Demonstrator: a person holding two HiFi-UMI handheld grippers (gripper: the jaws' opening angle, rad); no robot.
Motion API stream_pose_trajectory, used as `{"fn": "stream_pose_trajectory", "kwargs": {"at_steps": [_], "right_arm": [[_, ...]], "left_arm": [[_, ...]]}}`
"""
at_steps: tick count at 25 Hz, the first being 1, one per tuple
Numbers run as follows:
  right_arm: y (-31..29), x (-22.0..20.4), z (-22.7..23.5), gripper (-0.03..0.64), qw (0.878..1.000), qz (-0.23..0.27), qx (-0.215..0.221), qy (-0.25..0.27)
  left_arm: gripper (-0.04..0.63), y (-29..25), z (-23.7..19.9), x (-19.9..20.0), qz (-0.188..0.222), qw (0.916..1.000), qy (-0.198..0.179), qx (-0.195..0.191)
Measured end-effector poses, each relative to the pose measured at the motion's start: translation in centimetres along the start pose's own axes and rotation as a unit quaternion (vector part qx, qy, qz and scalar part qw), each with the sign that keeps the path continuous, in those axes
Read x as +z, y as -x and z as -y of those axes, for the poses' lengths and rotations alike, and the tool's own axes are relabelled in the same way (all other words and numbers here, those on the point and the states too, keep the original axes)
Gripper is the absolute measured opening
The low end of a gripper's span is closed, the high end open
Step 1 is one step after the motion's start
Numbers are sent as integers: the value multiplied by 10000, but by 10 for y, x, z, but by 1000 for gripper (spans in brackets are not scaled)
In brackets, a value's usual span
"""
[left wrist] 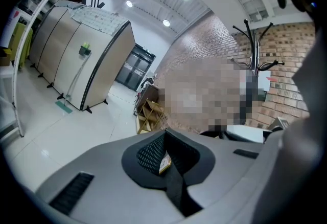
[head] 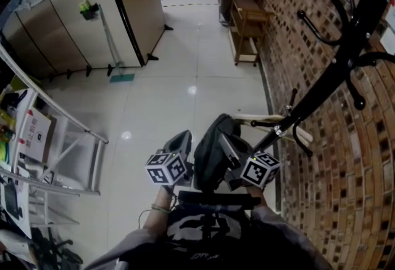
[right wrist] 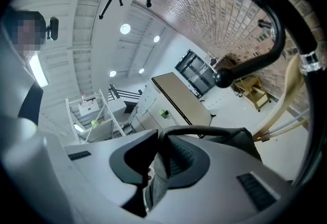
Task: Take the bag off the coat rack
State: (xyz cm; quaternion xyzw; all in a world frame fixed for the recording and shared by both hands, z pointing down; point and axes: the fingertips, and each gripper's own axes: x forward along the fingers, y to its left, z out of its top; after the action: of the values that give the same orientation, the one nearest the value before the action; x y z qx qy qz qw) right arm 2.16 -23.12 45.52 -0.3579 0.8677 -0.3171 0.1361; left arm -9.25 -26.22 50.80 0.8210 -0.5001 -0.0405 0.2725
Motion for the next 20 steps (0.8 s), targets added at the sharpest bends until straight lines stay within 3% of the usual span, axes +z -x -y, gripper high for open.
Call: {"fn": "stream_pose_trajectory", "kwargs": {"at_steps": [6,12,20], "right_arm": [[-5,-24,9,32,9995,-257,-153,-113],[-3,-37,14,32,9970,-572,-501,148],[3,-33,29,32,9937,-587,-884,348]], "left_arm": [[8,-4,6,-4,-111,9997,-138,-159],[8,-7,15,-12,-312,9986,-321,-273],[8,-12,28,-20,-470,9972,-443,-380]]}}
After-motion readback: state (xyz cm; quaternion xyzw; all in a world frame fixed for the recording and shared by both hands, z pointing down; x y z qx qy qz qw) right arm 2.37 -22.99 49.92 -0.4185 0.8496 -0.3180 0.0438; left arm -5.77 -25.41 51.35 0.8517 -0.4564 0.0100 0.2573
